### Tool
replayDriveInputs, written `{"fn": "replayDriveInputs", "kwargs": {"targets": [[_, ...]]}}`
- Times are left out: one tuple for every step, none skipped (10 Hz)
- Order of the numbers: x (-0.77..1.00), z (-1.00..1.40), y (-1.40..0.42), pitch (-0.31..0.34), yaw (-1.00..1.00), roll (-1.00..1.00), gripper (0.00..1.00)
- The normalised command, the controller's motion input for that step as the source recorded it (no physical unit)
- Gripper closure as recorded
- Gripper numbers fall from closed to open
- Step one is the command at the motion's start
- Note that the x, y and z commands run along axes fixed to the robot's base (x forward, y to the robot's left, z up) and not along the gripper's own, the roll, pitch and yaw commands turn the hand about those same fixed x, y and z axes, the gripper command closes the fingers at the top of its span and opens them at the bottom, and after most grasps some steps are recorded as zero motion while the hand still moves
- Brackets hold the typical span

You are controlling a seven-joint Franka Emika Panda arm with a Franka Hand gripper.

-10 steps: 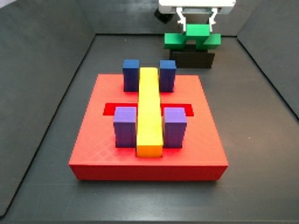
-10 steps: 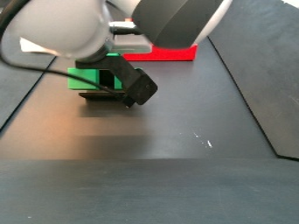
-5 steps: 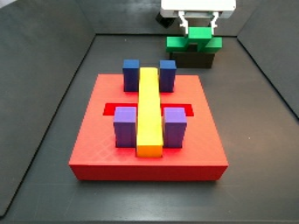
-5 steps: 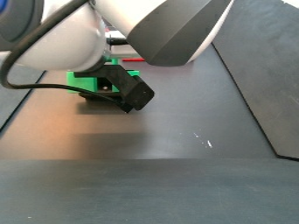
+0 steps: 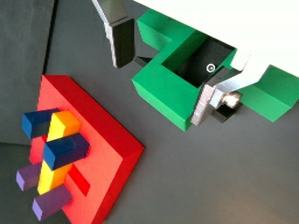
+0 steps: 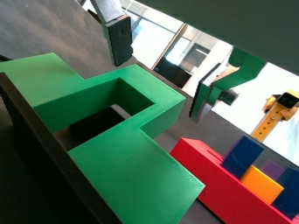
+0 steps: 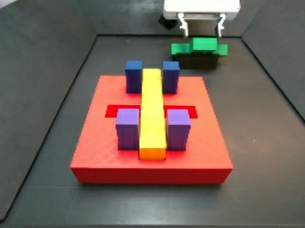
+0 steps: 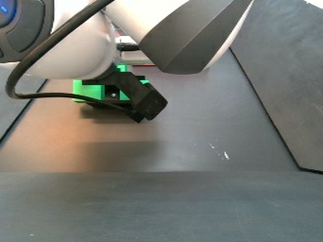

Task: Pick up the green object. Move up. Place the green object on the fixture. Regrasp the green object. Move to above the board. Insert the green object.
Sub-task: Regrasp the green object.

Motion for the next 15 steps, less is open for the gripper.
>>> {"fn": "replayDriveInputs", "kwargs": {"targets": [[0.28,0.71,0.17,0.000,-0.03,-0.57,0.00],[0.15,0.87,0.17,-0.049,-0.13,-0.73,0.00],[0.09,0.73,0.07,-0.040,-0.12,-0.47,0.00],[0.01,0.59,0.00,-0.023,-0.11,-0.07,0.00],[0.00,0.48,0.00,0.000,-0.09,0.27,0.00],[0.00,0.40,0.00,0.000,-0.09,0.59,0.00],[-0.05,0.32,0.00,0.000,-0.08,0.82,0.00],[-0.07,0.23,0.00,0.000,-0.05,0.96,0.00],[-0.04,0.09,-0.04,0.040,0.00,1.00,0.00],[-0.02,0.00,-0.07,0.086,0.00,1.00,0.00],[-0.02,0.00,-0.07,0.080,0.00,1.00,0.00],[-0.03,0.00,-0.07,0.069,0.00,1.00,0.00],[-0.03,0.00,-0.07,0.069,0.00,1.00,0.00],[0.00,0.00,-0.05,0.091,0.06,1.00,0.00],[0.00,0.00,-0.06,0.089,0.09,1.00,0.00]]}}
